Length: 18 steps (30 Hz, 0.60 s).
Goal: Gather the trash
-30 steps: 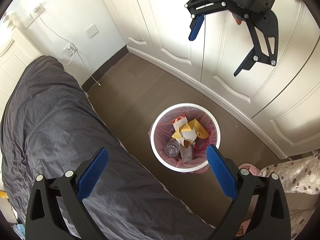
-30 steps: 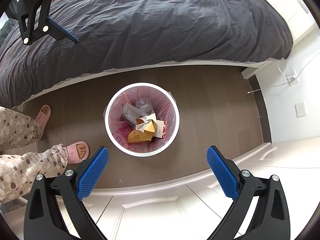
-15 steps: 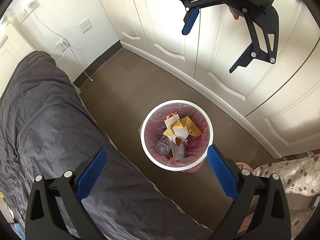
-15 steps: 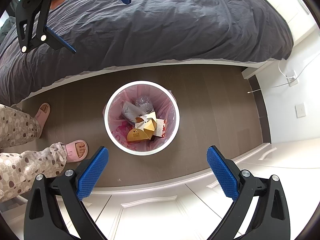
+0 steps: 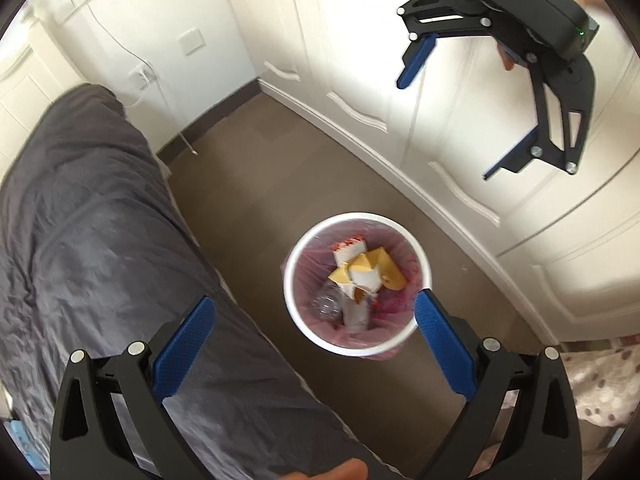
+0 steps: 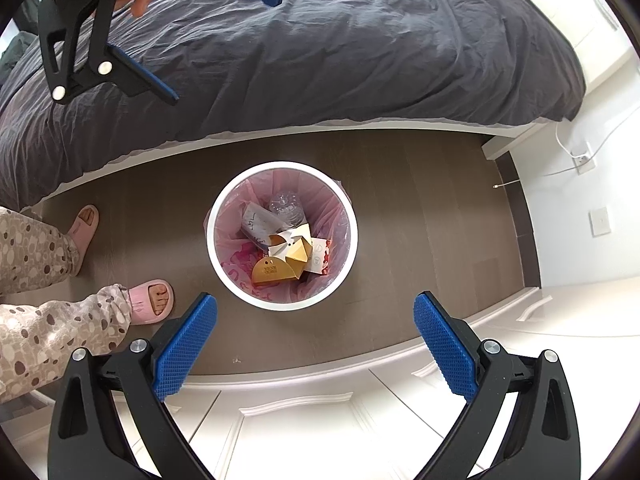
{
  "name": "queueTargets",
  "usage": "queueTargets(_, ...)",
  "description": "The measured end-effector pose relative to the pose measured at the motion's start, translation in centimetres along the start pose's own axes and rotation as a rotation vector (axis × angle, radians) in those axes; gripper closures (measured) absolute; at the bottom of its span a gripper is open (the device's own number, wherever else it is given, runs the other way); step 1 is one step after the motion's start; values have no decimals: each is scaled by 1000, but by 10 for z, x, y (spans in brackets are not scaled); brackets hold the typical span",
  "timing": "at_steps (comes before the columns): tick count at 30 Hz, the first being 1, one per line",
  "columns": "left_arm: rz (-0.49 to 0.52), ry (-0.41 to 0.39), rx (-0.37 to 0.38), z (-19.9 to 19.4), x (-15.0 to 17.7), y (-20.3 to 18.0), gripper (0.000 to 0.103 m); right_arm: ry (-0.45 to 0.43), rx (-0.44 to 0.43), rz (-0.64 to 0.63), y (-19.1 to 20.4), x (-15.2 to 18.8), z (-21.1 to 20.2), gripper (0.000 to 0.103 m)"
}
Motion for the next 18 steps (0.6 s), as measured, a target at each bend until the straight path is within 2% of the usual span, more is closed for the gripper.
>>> queueTargets(3, 47, -33, -78, -2, -2, -2, 5, -5, 0, 4, -2, 0, -1, 7)
queueTargets(7, 54, -56, -129, -5, -4, -3, 5, -9, 2, 5, -3, -1, -2, 7)
queueTargets(9, 32, -35, -95, -3, -5, -3, 5, -9, 3, 4, -3, -1, -2, 7)
queueTargets(11, -3, 8, -11, 1, -3, -5, 5, -9, 4, 3, -3, -2, -2, 7)
queueTargets(12, -9, 10, 0, 1, -3, -6, 5, -9, 5, 1, -3, -2, -2, 7)
queueTargets(14, 10, 11, -24, 1, -2, -7, 5, -9, 6, 3, -4, -2, -2, 7)
queueTargets(18, 12, 11, -19, 1, 0, -11, 5, -11, 4, 4, -5, -2, -2, 7)
Point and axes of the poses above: each gripper's, at about its wrist camera, not at the fingertips, and z roughly the way its jaws point, y to its left, x to its underside, the point moved 8 cm from there along z, roughly the way its jaws point, and after that the axes turned 13 degrees about -x, right-handed, at the moved point
